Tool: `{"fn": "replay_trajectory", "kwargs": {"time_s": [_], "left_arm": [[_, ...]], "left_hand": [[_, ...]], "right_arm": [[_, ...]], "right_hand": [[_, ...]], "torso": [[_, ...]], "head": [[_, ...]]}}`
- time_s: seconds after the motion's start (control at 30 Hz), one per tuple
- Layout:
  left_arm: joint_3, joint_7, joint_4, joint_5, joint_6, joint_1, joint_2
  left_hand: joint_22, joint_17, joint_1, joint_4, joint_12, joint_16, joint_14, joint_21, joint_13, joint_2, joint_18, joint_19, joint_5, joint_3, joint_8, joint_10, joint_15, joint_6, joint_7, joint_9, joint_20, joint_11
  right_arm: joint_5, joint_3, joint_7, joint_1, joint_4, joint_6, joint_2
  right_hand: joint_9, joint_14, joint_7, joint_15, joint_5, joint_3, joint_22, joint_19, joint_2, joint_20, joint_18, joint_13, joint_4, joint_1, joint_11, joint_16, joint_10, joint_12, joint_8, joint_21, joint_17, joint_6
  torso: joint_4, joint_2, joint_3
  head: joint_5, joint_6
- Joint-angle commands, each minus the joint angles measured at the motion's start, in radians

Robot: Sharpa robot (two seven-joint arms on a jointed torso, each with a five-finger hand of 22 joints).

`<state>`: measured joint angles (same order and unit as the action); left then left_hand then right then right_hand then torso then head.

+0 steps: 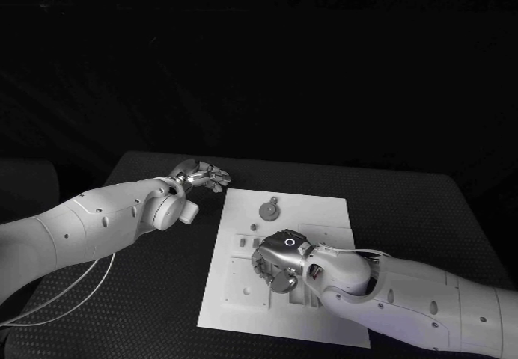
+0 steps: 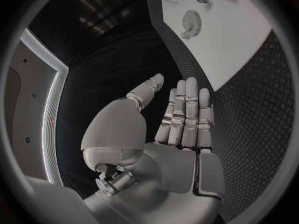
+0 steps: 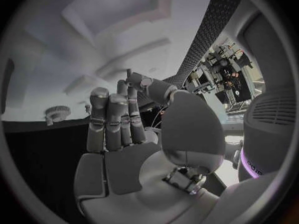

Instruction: Assemble the parts on the task board

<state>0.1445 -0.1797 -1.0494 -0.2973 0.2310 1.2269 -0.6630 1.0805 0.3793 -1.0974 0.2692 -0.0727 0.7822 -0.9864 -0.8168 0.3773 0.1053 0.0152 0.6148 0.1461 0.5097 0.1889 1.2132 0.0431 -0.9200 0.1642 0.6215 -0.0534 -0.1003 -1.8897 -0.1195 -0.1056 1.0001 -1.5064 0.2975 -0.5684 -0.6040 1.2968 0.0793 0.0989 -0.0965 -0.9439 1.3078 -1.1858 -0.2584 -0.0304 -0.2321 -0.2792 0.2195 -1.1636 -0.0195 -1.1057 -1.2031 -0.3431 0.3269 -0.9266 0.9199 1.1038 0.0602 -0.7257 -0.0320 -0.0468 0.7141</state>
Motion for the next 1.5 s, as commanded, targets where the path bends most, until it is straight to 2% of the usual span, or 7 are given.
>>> {"fn": "replay_trajectory", "kwargs": {"time_s": [0.03,0.63,1.07,1.23,1.33,1.4,1.5], "left_arm": [[-0.001,-0.01,-0.002,-0.001,-0.014,0.0,0.002],[0.0,-0.008,-0.004,-0.001,-0.017,0.0,0.001],[0.0,-0.006,-0.005,-0.001,-0.016,0.0,-0.006],[0.0,-0.005,-0.004,-0.001,-0.016,0.0,-0.005],[0.0,-0.005,-0.004,-0.001,-0.017,0.0,-0.006],[0.0,-0.005,-0.003,-0.001,-0.017,0.0,-0.006],[0.0,-0.004,-0.003,-0.001,-0.017,0.0,-0.007]], "left_hand": [[0.001,0.001,0.008,0.001,0.003,-0.006,-0.005,0.005,-0.001,-0.004,-0.002,0.003,0.0,-0.005,0.006,-0.005,0.0,0.005,-0.001,-0.002,-0.001,-0.002],[0.001,0.002,0.008,0.001,0.003,-0.006,-0.005,0.005,-0.002,-0.005,-0.002,0.003,0.0,-0.005,0.007,-0.006,0.0,0.005,-0.001,-0.002,-0.001,-0.002],[0.002,0.003,0.008,0.001,0.003,-0.007,-0.005,0.006,-0.002,-0.004,-0.002,0.003,0.0,-0.006,0.007,-0.006,0.0,0.005,-0.001,-0.002,-0.001,-0.002],[0.002,0.004,0.009,0.001,0.004,-0.008,-0.005,0.006,-0.002,-0.004,-0.002,0.003,0.0,-0.006,0.007,-0.006,0.001,0.006,0.0,-0.002,-0.001,-0.002],[0.002,0.004,0.009,0.001,0.004,-0.008,-0.005,0.006,-0.002,-0.004,-0.002,0.003,-0.001,-0.006,0.007,-0.007,0.001,0.006,0.0,-0.002,-0.001,-0.002],[0.002,0.004,0.008,0.001,0.004,-0.008,-0.005,0.006,-0.002,-0.004,-0.002,0.003,-0.001,-0.006,0.007,-0.007,0.001,0.006,0.0,-0.002,-0.001,-0.002],[0.002,0.004,0.008,0.001,0.004,-0.008,-0.004,0.007,-0.002,-0.003,-0.002,0.003,-0.001,-0.006,0.007,-0.007,0.001,0.006,-0.001,-0.002,-0.001,-0.002]], "right_arm": [[-0.007,-0.001,0.005,-0.002,0.007,-0.022,0.01],[-0.006,-0.012,0.003,-0.019,0.033,-0.066,0.031],[0.016,-0.013,0.004,-0.021,0.042,-0.042,0.016],[0.054,-0.013,0.014,-0.021,0.044,-0.031,0.004],[0.068,-0.014,0.016,-0.021,0.045,-0.006,-0.001],[0.073,-0.014,0.014,-0.02,0.044,0.0,-0.006],[0.077,-0.014,0.013,-0.02,0.04,0.01,-0.011]], "right_hand": [[-0.002,-0.004,0.001,0.001,-0.001,-0.002,0.008,0.002,-0.003,-0.005,-0.03,-0.001,0.002,-0.002,0.01,0.004,-0.114,0.004,0.004,0.004,0.001,0.009],[-0.003,-0.005,0.002,0.001,-0.005,0.001,0.009,0.003,0.001,-0.004,-0.03,-0.002,0.004,0.001,0.01,0.005,-0.114,0.006,0.002,0.005,0.003,0.008],[-0.004,-0.01,0.006,-0.003,0.006,-0.007,0.008,0.01,0.0,-0.002,-0.03,-0.003,0.002,0.002,0.006,0.012,-0.107,0.016,-0.006,0.011,0.005,-0.001],[0.001,-0.021,0.024,-0.017,0.013,0.007,0.008,0.017,-0.033,-0.002,-0.03,0.001,-0.006,0.014,-0.008,0.025,-0.07,0.039,-0.03,0.016,0.003,-0.041],[0.013,-0.028,0.052,-0.041,0.001,0.051,0.012,0.029,-0.037,0.0,-0.03,0.017,0.022,0.024,-0.034,0.026,-0.003,0.077,-0.066,0.018,0.006,-0.108],[0.021,-0.038,0.069,-0.056,0.029,0.075,0.015,0.034,-0.039,0.002,-0.03,0.025,0.042,0.022,-0.049,0.029,0.032,0.095,-0.087,0.017,0.007,-0.147],[0.029,-0.052,0.077,-0.071,0.042,0.111,0.017,0.045,-0.041,0.006,-0.03,0.035,0.062,0.034,-0.065,0.031,0.073,0.116,-0.102,0.018,0.008,-0.177]], "torso": [[0.0004,0.0,-0.0008],[0.0007,0.0,-0.0008],[0.0009,-0.001,0.0005],[-0.0008,0.0,-0.0001],[-0.0003,0.0,-0.0006],[-0.0003,0.0,-0.0004],[0.0006,-0.001,0.0002]], "head": [[0.001,0.001],[0.002,0.005],[0.0,0.006],[0.002,0.004],[0.002,0.004],[0.002,0.004],[0.003,0.003]]}}
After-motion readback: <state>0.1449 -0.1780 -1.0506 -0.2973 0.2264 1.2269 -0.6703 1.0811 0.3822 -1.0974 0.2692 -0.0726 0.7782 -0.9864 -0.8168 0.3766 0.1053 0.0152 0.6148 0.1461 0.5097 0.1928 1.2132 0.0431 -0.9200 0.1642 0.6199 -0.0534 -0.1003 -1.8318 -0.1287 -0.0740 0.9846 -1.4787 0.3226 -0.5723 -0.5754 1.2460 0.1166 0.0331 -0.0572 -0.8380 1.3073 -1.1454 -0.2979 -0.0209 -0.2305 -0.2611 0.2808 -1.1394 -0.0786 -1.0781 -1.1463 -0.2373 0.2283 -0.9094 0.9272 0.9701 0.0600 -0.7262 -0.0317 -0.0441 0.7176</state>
